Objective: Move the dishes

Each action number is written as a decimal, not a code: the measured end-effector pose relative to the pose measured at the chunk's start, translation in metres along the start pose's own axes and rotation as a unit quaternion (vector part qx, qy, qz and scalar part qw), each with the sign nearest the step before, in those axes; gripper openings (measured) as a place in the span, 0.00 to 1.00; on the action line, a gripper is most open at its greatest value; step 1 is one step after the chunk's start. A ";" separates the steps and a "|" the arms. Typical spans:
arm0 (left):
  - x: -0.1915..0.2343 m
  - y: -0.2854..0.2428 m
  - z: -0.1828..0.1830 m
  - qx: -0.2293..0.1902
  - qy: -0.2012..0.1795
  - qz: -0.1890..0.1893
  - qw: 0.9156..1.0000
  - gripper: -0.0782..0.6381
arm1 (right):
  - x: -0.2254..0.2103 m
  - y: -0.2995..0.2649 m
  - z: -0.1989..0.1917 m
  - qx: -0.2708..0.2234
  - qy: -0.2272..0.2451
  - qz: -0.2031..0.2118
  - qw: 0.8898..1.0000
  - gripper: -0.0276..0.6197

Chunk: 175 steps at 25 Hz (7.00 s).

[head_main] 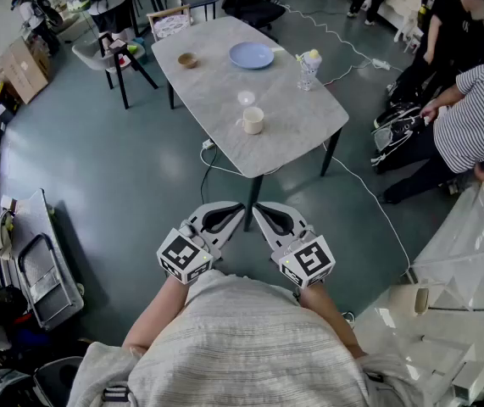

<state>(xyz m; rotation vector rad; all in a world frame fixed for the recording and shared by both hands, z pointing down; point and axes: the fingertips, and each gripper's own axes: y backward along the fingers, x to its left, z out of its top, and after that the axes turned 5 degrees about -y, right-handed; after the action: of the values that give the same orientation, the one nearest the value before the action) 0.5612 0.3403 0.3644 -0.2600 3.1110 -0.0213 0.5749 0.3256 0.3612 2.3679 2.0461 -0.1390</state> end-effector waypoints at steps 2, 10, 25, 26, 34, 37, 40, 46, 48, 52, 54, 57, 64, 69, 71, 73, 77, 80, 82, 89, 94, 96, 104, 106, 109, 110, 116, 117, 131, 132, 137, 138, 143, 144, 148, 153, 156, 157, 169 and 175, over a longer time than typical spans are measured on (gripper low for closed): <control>0.002 0.000 0.001 0.000 0.000 0.001 1.000 0.15 | 0.001 -0.002 0.002 0.000 0.006 0.002 1.000 0.07; 0.005 -0.002 -0.002 0.006 0.007 -0.002 1.000 0.15 | -0.002 -0.005 -0.002 0.008 0.002 -0.001 1.000 0.07; 0.009 -0.006 -0.008 0.009 0.014 0.000 1.000 0.15 | -0.009 -0.006 -0.006 -0.007 -0.027 0.007 1.000 0.07; 0.012 -0.005 -0.008 0.009 0.013 0.001 1.000 0.15 | -0.009 -0.009 -0.005 -0.007 -0.023 0.006 1.000 0.07; 0.052 0.003 -0.012 0.011 0.022 0.009 1.000 0.15 | -0.016 -0.049 -0.008 0.002 -0.028 0.006 1.000 0.07; 0.078 0.009 -0.012 0.010 0.026 0.014 1.000 0.15 | -0.019 -0.075 -0.006 0.006 -0.026 0.011 1.000 0.07; 0.108 0.019 -0.012 0.011 0.027 0.019 0.999 0.15 | -0.016 -0.110 -0.006 0.009 -0.030 0.020 0.999 0.07; 0.185 0.049 -0.012 0.007 0.020 0.029 0.999 0.15 | -0.011 -0.193 0.003 0.005 -0.015 0.032 0.999 0.07; 0.207 0.056 -0.013 0.005 0.016 0.030 0.999 0.15 | -0.012 -0.215 0.001 0.006 -0.016 0.028 0.999 0.07; 0.239 0.062 -0.017 0.002 0.011 0.022 1.000 0.15 | -0.015 -0.248 -0.003 0.006 -0.012 0.018 1.000 0.07; 0.250 0.059 -0.020 0.003 0.013 0.016 1.000 0.15 | -0.019 -0.259 -0.005 0.009 -0.013 0.011 1.000 0.07; 0.263 0.050 -0.022 0.003 0.020 0.005 1.000 0.15 | -0.033 -0.271 -0.007 0.014 -0.021 0.003 1.000 0.07; 0.316 0.006 -0.036 0.008 0.031 -0.009 0.999 0.15 | -0.097 -0.308 -0.012 0.016 -0.041 -0.019 0.999 0.07; 0.377 -0.038 -0.038 0.013 0.030 -0.011 0.999 0.15 | -0.154 -0.358 -0.007 0.006 -0.060 -0.020 0.998 0.07; 0.402 -0.061 -0.039 0.016 0.026 -0.011 0.999 0.15 | -0.179 -0.374 -0.001 -0.001 -0.062 -0.021 0.998 0.07; 0.422 -0.084 -0.038 0.018 0.023 -0.013 0.999 0.15 | -0.205 -0.386 0.007 -0.002 -0.060 -0.025 0.998 0.07; 0.451 -0.121 -0.028 0.023 0.021 -0.022 0.999 0.15 | -0.248 -0.401 0.019 0.001 -0.068 -0.037 0.997 0.07; 0.467 -0.140 -0.023 0.023 0.021 -0.030 0.999 0.15 | -0.269 -0.410 0.023 0.004 -0.068 -0.049 0.996 0.07; 0.473 -0.148 -0.022 0.024 0.021 -0.038 0.999 0.15 | -0.278 -0.410 0.025 0.003 -0.067 -0.058 0.996 0.07; 0.499 -0.179 -0.020 0.022 0.015 -0.072 0.997 0.15 | -0.317 -0.416 0.024 -0.001 -0.079 -0.106 0.991 0.07; 0.522 -0.212 -0.026 0.016 0.019 -0.117 0.993 0.15 | -0.350 -0.427 0.022 0.002 -0.080 -0.152 0.985 0.07; 0.536 -0.224 -0.028 0.016 0.021 -0.140 0.990 0.15 | -0.364 -0.436 0.024 0.004 -0.079 -0.173 0.982 0.07; 0.616 -0.258 -0.037 0.031 0.010 -0.251 0.967 0.15 | -0.430 -0.506 0.028 -0.030 -0.104 -0.279 0.954 0.07; 0.640 -0.262 -0.042 0.034 0.008 -0.268 0.963 0.15 | -0.442 -0.528 0.028 -0.031 -0.102 -0.294 0.950 0.07; 0.675 -0.262 -0.054 0.045 0.001 -0.286 0.957 0.15 | -0.455 -0.560 0.015 -0.023 -0.114 -0.314 0.942 0.07; 0.688 -0.260 -0.058 0.050 0.003 -0.288 0.956 0.15 | -0.458 -0.572 0.009 -0.020 -0.120 -0.322 0.939 0.07; 0.751 -0.255 -0.078 0.067 0.007 -0.297 0.952 0.15 | -0.477 -0.626 -0.002 -0.005 -0.120 -0.348 0.930 0.07; 0.758 -0.256 -0.080 0.068 0.006 -0.295 0.953 0.15 | -0.480 -0.631 -0.004 -0.002 -0.119 -0.350 0.929 0.07; 0.816 -0.278 -0.115 0.099 0.008 -0.231 0.968 0.15 | -0.524 -0.681 -0.050 0.060 -0.133 -0.304 0.941 0.07; 0.821 -0.279 -0.118 0.100 0.007 -0.226 0.969 0.15 | -0.527 -0.688 -0.051 0.063 -0.132 -0.300 0.943 0.07; 0.846 -0.282 -0.136 0.113 -0.005 -0.198 0.974 0.15 | -0.539 -0.709 -0.068 0.084 -0.143 -0.285 0.944 0.07; 0.852 -0.280 -0.139 0.116 -0.006 -0.193 0.974 0.15 | -0.539 -0.715 -0.073 0.090 -0.145 -0.280 0.945 0.07; 0.880 -0.271 -0.156 0.131 -0.005 -0.167 0.977 0.15 | -0.541 -0.747 -0.104 0.132 -0.148 -0.260 0.945 0.07; 0.884 -0.270 -0.158 0.132 -0.004 -0.163 0.978 0.15 | -0.542 -0.751 -0.112 0.141 -0.150 -0.258 0.944 0.08; 0.894 -0.270 -0.168 0.138 -0.001 -0.154 0.978 0.15 | -0.547 -0.765 -0.140 0.175 -0.170 -0.254 0.936 0.24; 0.900 -0.268 -0.179 0.146 0.005 -0.153 0.977 0.15 | -0.555 -0.775 -0.175 0.222 -0.183 -0.258 0.922 0.24; 0.900 -0.267 -0.184 0.151 0.009 -0.154 0.976 0.15 | -0.558 -0.775 -0.198 0.250 -0.207 -0.261 0.909 0.24; 0.900 -0.267 -0.185 0.152 0.010 -0.154 0.976 0.15 | -0.558 -0.775 -0.204 0.257 -0.217 -0.262 0.905 0.24; 0.897 -0.274 -0.199 0.165 0.016 -0.157 0.974 0.15 | -0.563 -0.782 -0.240 0.312 -0.260 -0.262 0.876 0.22; 0.902 -0.273 -0.199 0.168 0.020 -0.152 0.974 0.15 | -0.563 -0.787 -0.245 0.325 -0.275 -0.255 0.868 0.13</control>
<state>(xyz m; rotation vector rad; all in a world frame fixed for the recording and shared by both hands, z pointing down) -0.2870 -0.0760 0.5506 -0.7247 3.0007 -0.5567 -0.2680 -0.0993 0.6863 1.5810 2.4531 -1.5157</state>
